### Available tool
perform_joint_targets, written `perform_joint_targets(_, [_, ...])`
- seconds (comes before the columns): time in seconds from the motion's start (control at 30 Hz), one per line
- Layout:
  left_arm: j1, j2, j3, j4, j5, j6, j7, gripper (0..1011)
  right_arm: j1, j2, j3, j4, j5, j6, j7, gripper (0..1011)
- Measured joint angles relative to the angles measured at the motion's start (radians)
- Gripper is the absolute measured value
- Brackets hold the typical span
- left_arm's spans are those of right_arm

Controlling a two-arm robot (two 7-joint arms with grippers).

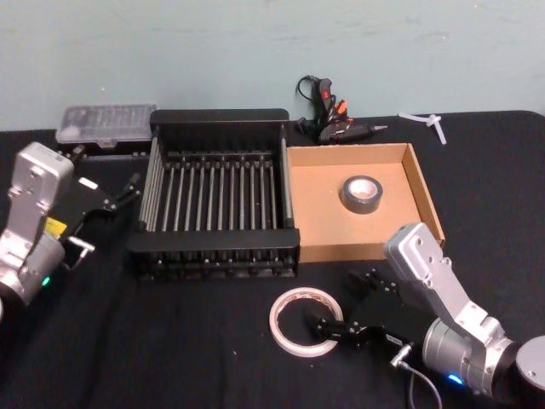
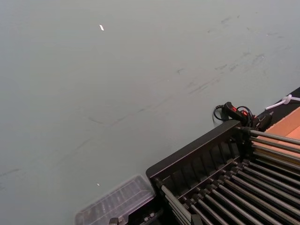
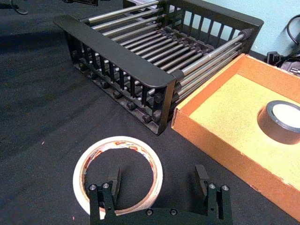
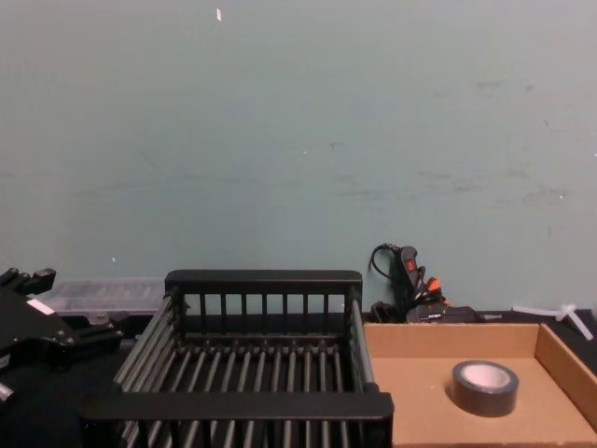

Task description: Pick up the white tape and place it into the black box , Pick up the silver tape and place it into the brown box.

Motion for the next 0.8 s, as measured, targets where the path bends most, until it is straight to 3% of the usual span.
perform_joint_targets(0.8, [0.0,0.0,0.0,0.0,0.0,0.0,0.0,1001,0.024,-0.042,-0.007,0.056,-0.013,-0.004,0.011,1002])
